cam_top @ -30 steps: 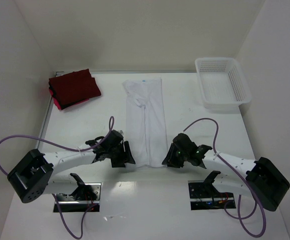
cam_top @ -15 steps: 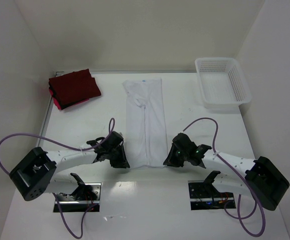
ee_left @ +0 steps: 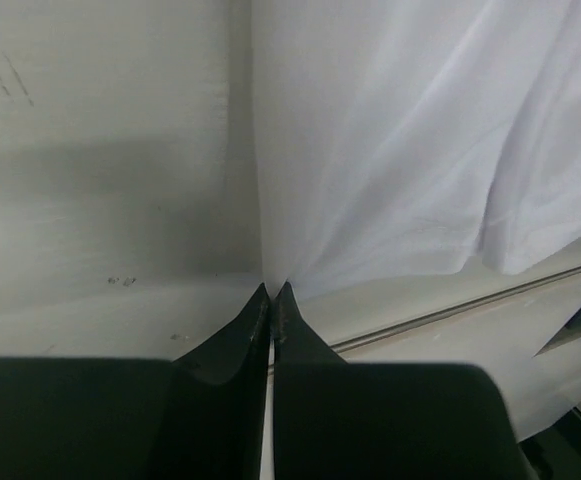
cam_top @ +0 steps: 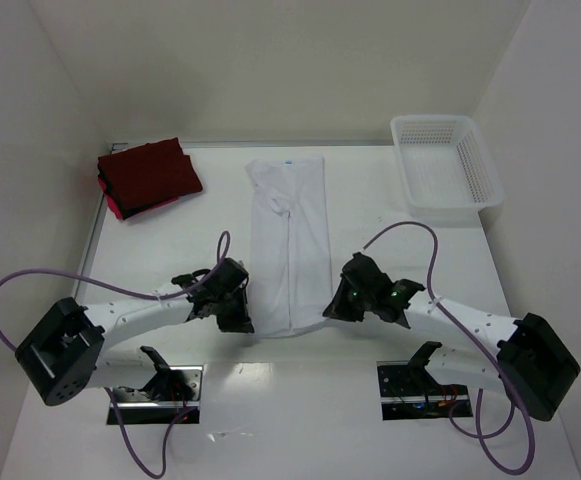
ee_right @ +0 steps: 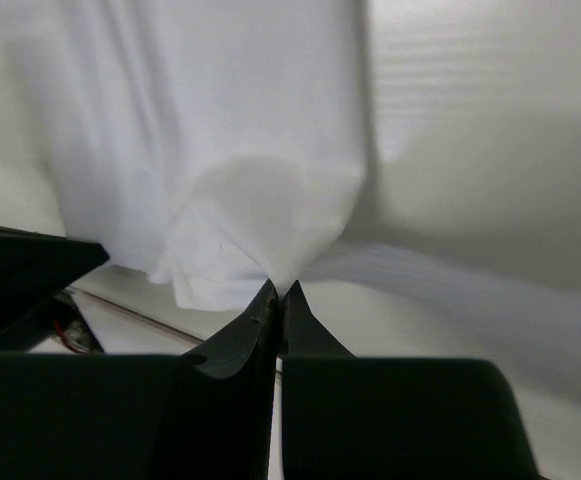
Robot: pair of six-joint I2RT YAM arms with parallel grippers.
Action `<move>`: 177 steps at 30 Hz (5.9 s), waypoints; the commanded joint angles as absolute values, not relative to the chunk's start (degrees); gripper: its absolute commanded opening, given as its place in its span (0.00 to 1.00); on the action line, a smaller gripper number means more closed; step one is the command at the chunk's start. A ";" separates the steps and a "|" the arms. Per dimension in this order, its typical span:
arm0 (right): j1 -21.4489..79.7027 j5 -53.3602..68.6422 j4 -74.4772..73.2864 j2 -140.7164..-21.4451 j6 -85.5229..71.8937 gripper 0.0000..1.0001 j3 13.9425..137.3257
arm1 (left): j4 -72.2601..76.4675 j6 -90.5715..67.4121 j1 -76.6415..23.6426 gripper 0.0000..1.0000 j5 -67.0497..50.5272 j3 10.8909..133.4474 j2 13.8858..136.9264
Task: Fold and stack the t-shirts
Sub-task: Grab the bottom of the folded rectangular tshirt with both arms, then fold the folded rectangular tshirt in 1/3 of the way, then grab one side of the 2/3 rectangular tshirt with both arms
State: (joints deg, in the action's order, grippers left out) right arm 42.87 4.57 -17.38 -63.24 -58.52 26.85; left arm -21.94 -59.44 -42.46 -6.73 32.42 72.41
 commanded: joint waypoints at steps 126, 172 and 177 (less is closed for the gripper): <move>20.65 9.83 -3.78 -91.21 -34.98 0.60 54.96 | -16.96 -25.58 -17.75 1.00 -3.85 87.64 109.27; 26.02 8.61 -0.62 -99.84 -37.27 0.41 51.76 | -10.02 -31.99 -20.04 0.60 -10.46 61.08 106.61; 26.02 8.61 0.00 -102.68 -37.42 0.21 52.65 | -10.02 -31.99 -19.69 0.40 -10.46 59.78 106.61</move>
